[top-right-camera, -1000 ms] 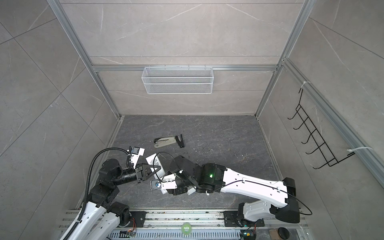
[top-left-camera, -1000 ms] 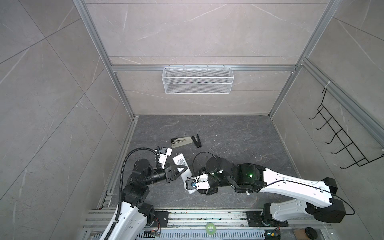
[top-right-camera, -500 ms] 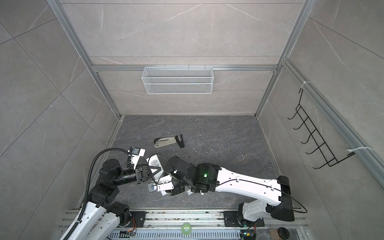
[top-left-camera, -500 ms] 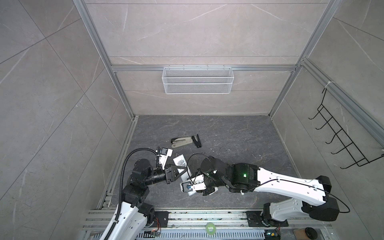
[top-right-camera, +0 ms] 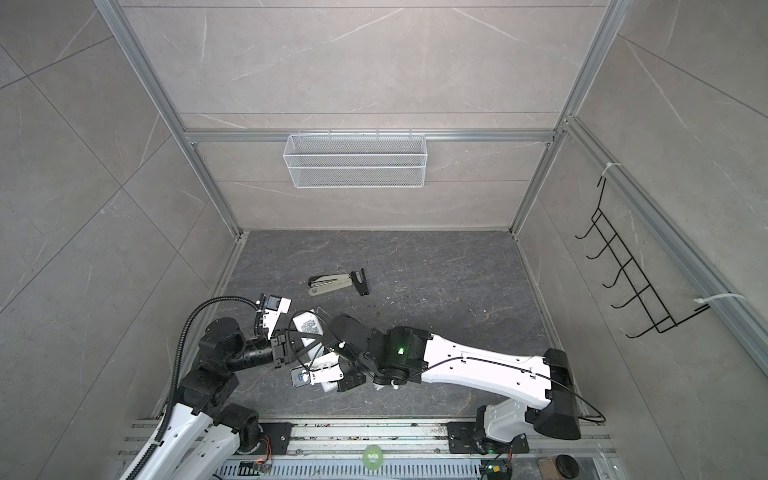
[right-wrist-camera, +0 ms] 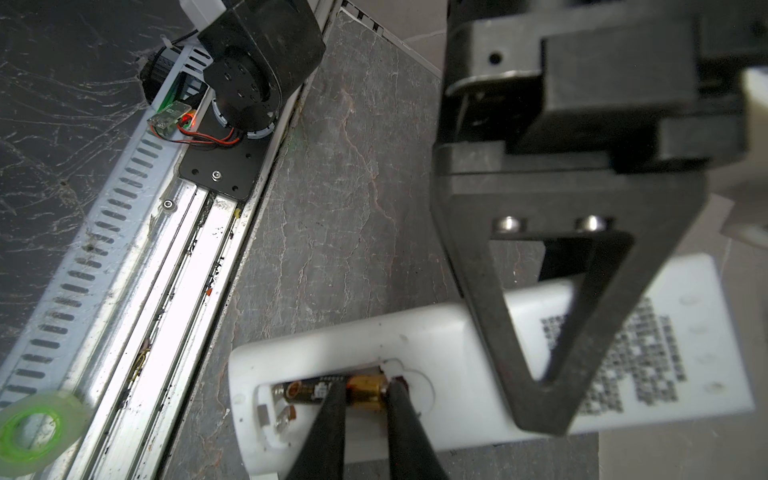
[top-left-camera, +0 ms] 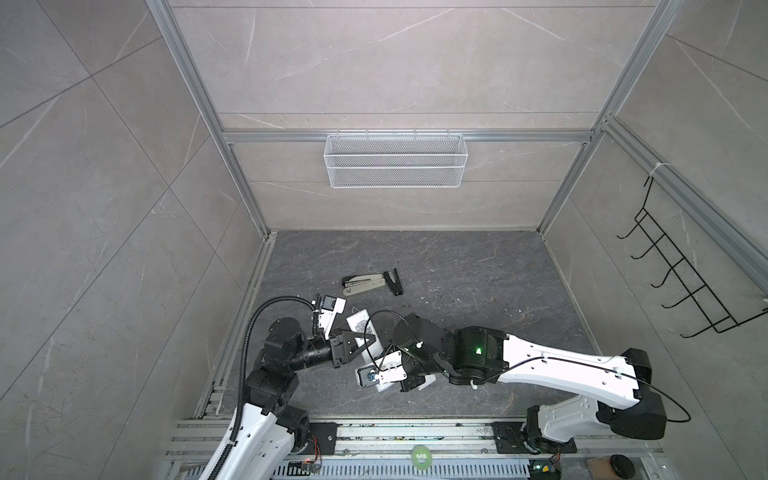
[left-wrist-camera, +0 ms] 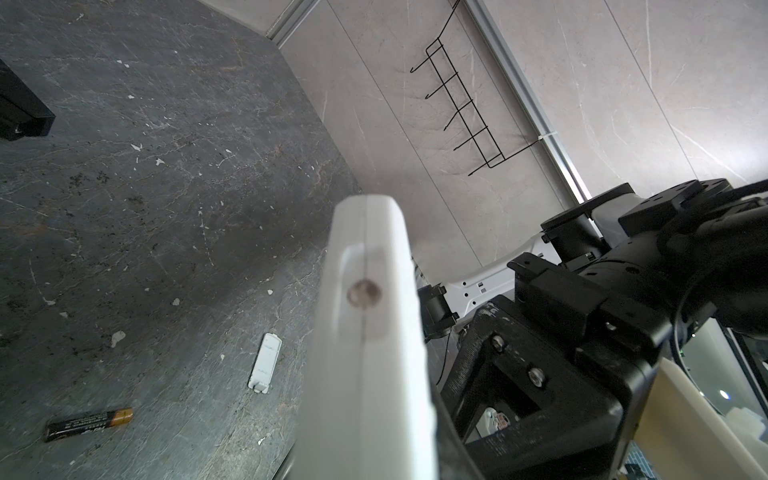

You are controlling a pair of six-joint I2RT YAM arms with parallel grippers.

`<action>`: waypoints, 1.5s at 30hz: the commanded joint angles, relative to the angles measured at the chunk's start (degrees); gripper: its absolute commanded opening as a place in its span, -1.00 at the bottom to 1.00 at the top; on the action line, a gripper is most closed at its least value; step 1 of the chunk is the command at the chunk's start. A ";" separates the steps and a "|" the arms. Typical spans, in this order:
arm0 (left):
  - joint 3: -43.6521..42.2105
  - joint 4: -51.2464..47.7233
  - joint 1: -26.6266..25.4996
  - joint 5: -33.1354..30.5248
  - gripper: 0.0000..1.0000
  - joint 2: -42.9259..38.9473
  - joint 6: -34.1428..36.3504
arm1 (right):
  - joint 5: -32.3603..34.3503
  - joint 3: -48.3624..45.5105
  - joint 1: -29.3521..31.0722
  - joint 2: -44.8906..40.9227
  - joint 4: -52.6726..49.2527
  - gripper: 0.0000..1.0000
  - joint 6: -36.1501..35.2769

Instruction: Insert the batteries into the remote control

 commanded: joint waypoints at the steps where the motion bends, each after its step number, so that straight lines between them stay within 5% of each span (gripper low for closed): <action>1: 2.37 1.82 0.08 2.07 -1.00 -0.46 1.02 | 0.78 1.51 0.70 1.28 -1.27 -0.64 -0.82; 30: 1.76 3.57 0.15 0.80 -1.00 -0.79 0.06 | 8.44 0.94 2.58 5.58 -2.79 -0.75 -0.19; 40: 3.00 -3.10 0.16 -3.30 -1.00 0.93 3.67 | 2.38 3.08 3.37 -1.77 0.59 -0.25 6.30; 45: 2.96 -6.00 0.19 -7.06 -1.00 0.74 4.48 | 5.21 2.52 3.30 -7.36 2.16 -0.08 15.02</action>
